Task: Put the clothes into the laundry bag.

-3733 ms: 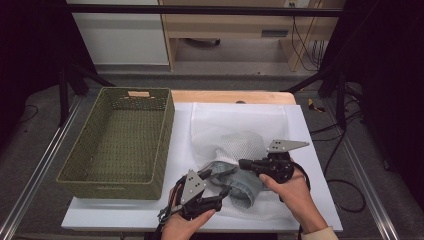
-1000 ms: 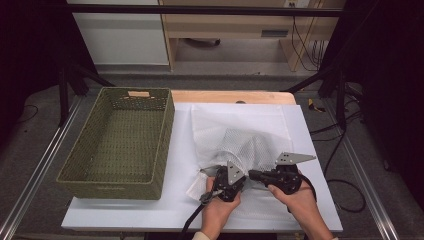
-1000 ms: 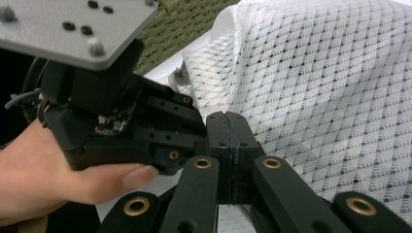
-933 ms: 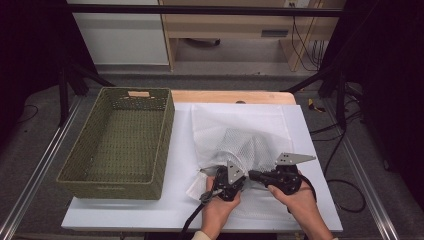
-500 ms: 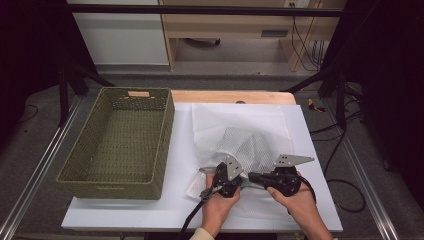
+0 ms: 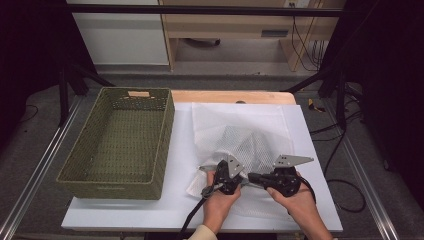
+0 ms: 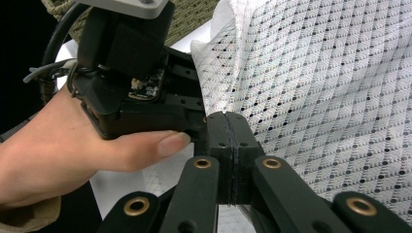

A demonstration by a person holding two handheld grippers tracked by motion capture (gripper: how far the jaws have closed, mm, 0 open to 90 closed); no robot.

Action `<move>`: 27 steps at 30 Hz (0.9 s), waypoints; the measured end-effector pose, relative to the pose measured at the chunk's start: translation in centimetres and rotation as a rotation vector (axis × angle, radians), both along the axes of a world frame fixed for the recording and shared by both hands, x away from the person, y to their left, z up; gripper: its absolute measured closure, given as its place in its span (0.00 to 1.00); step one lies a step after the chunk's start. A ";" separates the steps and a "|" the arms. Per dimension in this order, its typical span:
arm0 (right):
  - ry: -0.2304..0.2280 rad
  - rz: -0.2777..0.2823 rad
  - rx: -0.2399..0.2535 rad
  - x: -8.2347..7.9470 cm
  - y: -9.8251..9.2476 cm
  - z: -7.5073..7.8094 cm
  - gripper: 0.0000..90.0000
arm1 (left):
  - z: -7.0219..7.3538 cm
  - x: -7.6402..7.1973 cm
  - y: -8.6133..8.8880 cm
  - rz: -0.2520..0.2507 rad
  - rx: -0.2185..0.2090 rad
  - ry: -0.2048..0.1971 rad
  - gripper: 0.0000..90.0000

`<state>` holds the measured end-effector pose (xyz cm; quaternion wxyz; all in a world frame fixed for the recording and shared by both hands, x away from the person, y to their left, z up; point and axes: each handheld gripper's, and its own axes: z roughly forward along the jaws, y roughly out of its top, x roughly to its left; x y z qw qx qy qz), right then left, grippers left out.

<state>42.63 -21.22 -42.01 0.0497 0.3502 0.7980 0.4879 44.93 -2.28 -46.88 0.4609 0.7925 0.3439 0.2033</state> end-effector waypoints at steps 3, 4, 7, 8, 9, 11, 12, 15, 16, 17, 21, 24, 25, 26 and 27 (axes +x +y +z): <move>-0.001 0.001 0.001 0.0 0.0 0.0 1.00 | 0.0 0.1 0.0 0.003 -0.005 -0.002 1.00; -0.003 0.003 -0.002 0.0 0.0 0.0 1.00 | 0.0 0.2 -0.1 0.004 -0.006 -0.002 1.00; -0.001 0.002 0.000 0.0 0.0 0.0 1.00 | 0.0 0.3 -0.1 0.003 -0.003 -0.007 1.00; 0.000 0.001 0.001 0.0 0.0 0.0 1.00 | 0.0 0.3 -0.1 0.003 -0.003 -0.007 1.00; -0.003 0.001 -0.001 0.0 0.0 0.0 1.00 | 0.0 0.3 0.0 0.003 -0.003 -0.007 1.00; -0.004 0.001 -0.002 0.0 0.0 0.1 1.00 | 0.0 0.4 -0.1 0.004 -0.002 -0.009 1.00; -0.004 0.001 -0.002 0.0 -0.1 0.0 1.00 | 0.0 0.4 -0.1 0.003 -0.001 -0.010 1.00; -0.003 -0.001 -0.002 0.0 -0.1 0.0 1.00 | 0.0 0.6 -0.1 0.003 0.000 -0.010 1.00; -0.003 -0.001 -0.001 0.0 -0.1 0.0 1.00 | 0.0 0.6 -0.1 0.004 -0.002 -0.010 1.00; -0.003 -0.002 -0.001 0.0 -0.1 0.1 1.00 | 0.0 0.7 -0.1 0.006 -0.004 -0.011 1.00; -0.005 -0.003 -0.005 -0.1 -0.1 0.1 1.00 | -0.1 0.8 -0.1 0.008 -0.006 -0.015 1.00; -0.006 -0.003 -0.004 0.0 -0.1 0.1 1.00 | -0.1 0.9 -0.2 0.012 -0.005 -0.019 1.00; -0.006 -0.003 -0.004 0.0 -0.1 0.1 1.00 | -0.1 0.9 -0.2 0.015 0.001 -0.022 1.00; -0.005 -0.003 -0.004 -0.1 -0.1 0.1 1.00 | 0.0 0.9 -0.2 0.015 0.004 -0.022 1.00; -0.004 -0.004 -0.003 -0.1 -0.1 0.1 1.00 | 0.0 0.9 -0.2 0.014 0.005 -0.021 1.00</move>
